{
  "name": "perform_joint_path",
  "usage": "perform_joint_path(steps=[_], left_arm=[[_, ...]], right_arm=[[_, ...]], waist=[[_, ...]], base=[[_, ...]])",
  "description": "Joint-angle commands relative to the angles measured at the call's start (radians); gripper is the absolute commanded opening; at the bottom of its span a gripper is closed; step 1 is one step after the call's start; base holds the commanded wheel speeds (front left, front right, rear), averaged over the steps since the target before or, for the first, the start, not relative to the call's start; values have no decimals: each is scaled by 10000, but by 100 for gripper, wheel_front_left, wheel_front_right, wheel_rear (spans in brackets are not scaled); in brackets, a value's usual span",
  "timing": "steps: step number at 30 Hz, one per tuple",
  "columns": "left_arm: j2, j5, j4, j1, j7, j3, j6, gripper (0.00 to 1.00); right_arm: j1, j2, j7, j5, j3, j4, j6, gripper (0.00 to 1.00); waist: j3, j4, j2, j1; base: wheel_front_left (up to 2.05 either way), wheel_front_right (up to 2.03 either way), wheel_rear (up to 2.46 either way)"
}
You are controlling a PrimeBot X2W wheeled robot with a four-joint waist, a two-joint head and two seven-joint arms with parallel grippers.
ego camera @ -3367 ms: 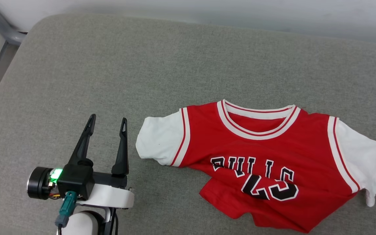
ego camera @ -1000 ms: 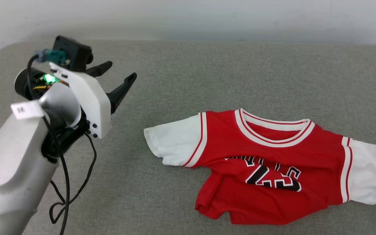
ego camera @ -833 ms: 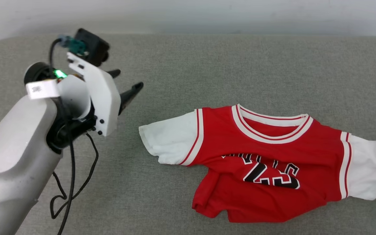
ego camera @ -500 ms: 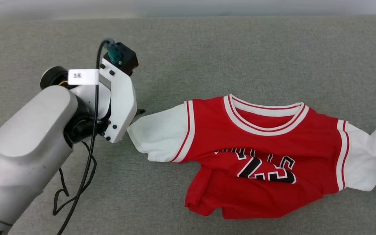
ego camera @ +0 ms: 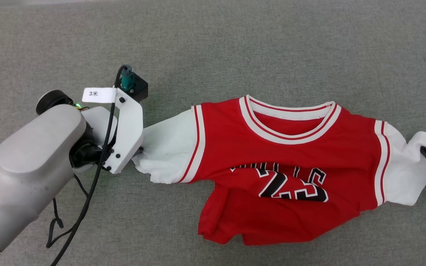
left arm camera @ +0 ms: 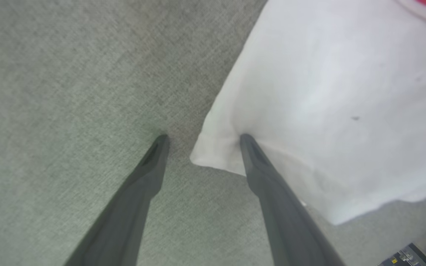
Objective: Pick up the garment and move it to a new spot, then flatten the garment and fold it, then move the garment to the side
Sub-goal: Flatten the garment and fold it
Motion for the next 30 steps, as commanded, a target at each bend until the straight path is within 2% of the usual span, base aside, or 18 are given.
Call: perform_joint_path(steps=[1,6,7,8,15,22,30], left_arm=[[-38,-96,266,299,-17,-330,4,100],[-174,-407,493,648,20,-1147,-1,100],[-189,-442,465,661,-41,-1263,-7,47],[-203,-482,453,659,-65,-1362,-7,0],[-178,-401,419,274,-736,-1527,2,0],[96,-468,-119,-233,-3245,-1379,2,0],[973,-315,-1247,-436,-5814,-741,5,0]], right_arm=[[-190,80,-47,-7,25,16,-14,0],[-275,110,-56,-29,109,49,-14,0],[-303,111,-70,-31,121,49,-14,0],[-334,116,-77,-44,154,55,-14,0],[-444,-3,-261,-35,352,144,-14,0],[-284,-105,-692,45,321,48,-14,0],[19,-187,-1386,167,-245,-672,-14,0]], waist=[[43,-31,-1,0],[89,-42,-1,0],[91,-33,-1,0],[83,-26,-1,0],[-349,164,-1,0],[-1368,473,-1,0],[-2438,830,-1,0]], base=[[0,0,0],[0,0,0],[0,0,0],[0,0,0],[0,0,0],[0,0,0],[0,0,0]])
